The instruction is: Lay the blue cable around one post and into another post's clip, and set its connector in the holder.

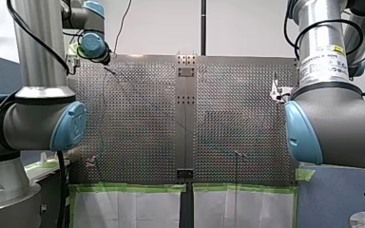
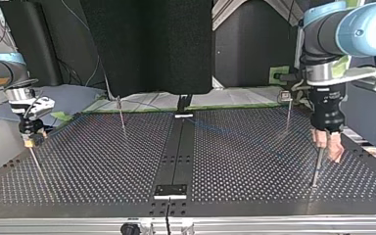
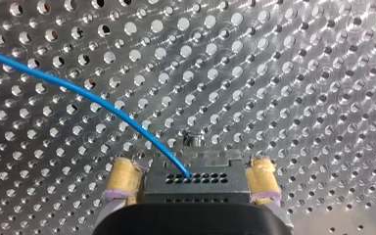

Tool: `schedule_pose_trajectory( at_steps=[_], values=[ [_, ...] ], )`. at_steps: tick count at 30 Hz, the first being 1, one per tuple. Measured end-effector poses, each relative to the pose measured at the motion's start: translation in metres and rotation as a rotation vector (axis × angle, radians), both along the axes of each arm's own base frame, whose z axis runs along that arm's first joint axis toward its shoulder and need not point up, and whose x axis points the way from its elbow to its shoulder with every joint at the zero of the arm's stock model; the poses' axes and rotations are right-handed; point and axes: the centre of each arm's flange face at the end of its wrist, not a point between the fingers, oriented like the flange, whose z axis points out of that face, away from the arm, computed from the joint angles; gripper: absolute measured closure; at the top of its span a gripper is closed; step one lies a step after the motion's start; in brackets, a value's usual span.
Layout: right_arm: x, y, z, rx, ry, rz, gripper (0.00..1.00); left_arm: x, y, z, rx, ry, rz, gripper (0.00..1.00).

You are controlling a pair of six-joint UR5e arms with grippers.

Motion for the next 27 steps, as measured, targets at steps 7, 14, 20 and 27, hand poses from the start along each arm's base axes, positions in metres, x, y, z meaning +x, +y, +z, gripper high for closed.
schedule_pose_trajectory(
  at_steps=[7, 14, 20, 27],
  values=[
    [0.002, 0.000, 0.000, 0.001, -0.001, 0.003, 0.00, -0.003, -0.004, -0.005, -0.013, 0.003, -0.016, 0.00],
    [0.003, 0.001, -0.001, 0.007, -0.003, 0.007, 0.00, -0.003, -0.034, -0.043, -0.052, 0.036, -0.124, 0.00],
    [0.005, 0.002, -0.001, 0.011, -0.004, 0.010, 0.00, -0.004, -0.058, -0.096, -0.054, 0.102, -0.145, 0.00],
    [0.006, 0.002, -0.002, 0.012, -0.001, 0.012, 0.00, -0.015, -0.082, -0.156, -0.010, 0.181, -0.144, 0.00]
  ],
)
